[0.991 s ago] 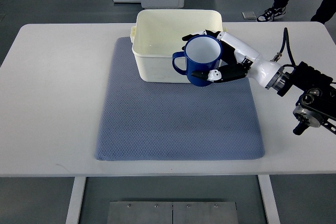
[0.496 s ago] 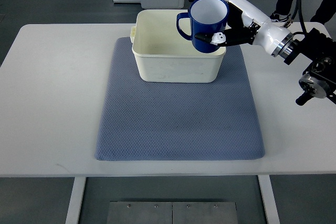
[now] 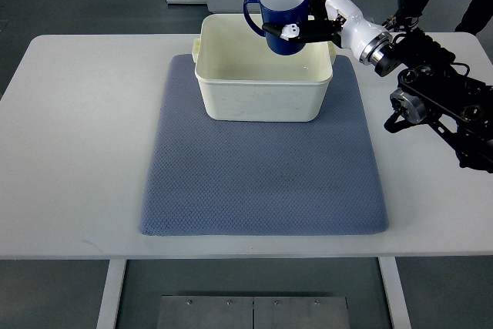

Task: Place cup in box with right hand
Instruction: 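Lift the held blue mug up and over the cream box, then lower the mug into the cream box and open the right hand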

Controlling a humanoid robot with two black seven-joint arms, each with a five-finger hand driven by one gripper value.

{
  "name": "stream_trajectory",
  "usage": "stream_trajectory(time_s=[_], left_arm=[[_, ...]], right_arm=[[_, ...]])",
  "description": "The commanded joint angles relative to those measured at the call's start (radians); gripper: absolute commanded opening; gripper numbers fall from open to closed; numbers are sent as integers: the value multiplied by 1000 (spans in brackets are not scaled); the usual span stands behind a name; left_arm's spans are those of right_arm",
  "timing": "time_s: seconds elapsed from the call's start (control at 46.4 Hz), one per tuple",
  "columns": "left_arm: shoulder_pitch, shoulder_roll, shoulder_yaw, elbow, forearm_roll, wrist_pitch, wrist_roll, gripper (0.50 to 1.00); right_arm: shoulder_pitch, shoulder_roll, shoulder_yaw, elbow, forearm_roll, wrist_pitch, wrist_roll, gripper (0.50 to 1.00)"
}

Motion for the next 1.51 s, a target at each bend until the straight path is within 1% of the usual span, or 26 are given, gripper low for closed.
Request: stream_trajectory(time_s=[0.0,0.151,0.517,0.711,1.163,1.336,1.357,1.379,1.4,1.422,1.443,1.487], left_arm=[[0,0,0,0,0,0,-1,1000],[0,0,0,0,0,0,1,1000],[0,0,0,0,0,0,1,1000],[0,0,0,0,0,0,-1,1000],[0,0,0,0,0,0,-1,1000],[0,0,0,-1,0,0,-1,1000],[0,0,0,0,0,0,-1,1000],[0,0,0,0,0,0,-1,1000],[0,0,0,0,0,0,-1,1000],[0,0,0,0,0,0,-1,1000],[0,0,0,0,0,0,1,1000],[0,0,0,0,0,0,1,1000]], right_arm=[[3,35,14,-43,0,-14,-7,500],[3,94,40,-110,0,-14,-16,500],[-2,150,38,-199,-2,-16,-18,500],[-14,155,29,-213,-2,-16,-16,500],[-34,155,-9,-209,-2,-16,-13,500],[-36,155,-9,-206,0,-16,-13,709],[-36,155,-9,-206,0,-16,-13,746],[-36,155,-9,-204,0,-16,-13,802],[-36,155,-9,-204,0,-16,-13,878],[-36,155,-9,-204,0,-16,-13,984],[-36,155,-9,-204,0,-16,-13,1000],[-36,155,-9,-203,0,-16,-13,1000]])
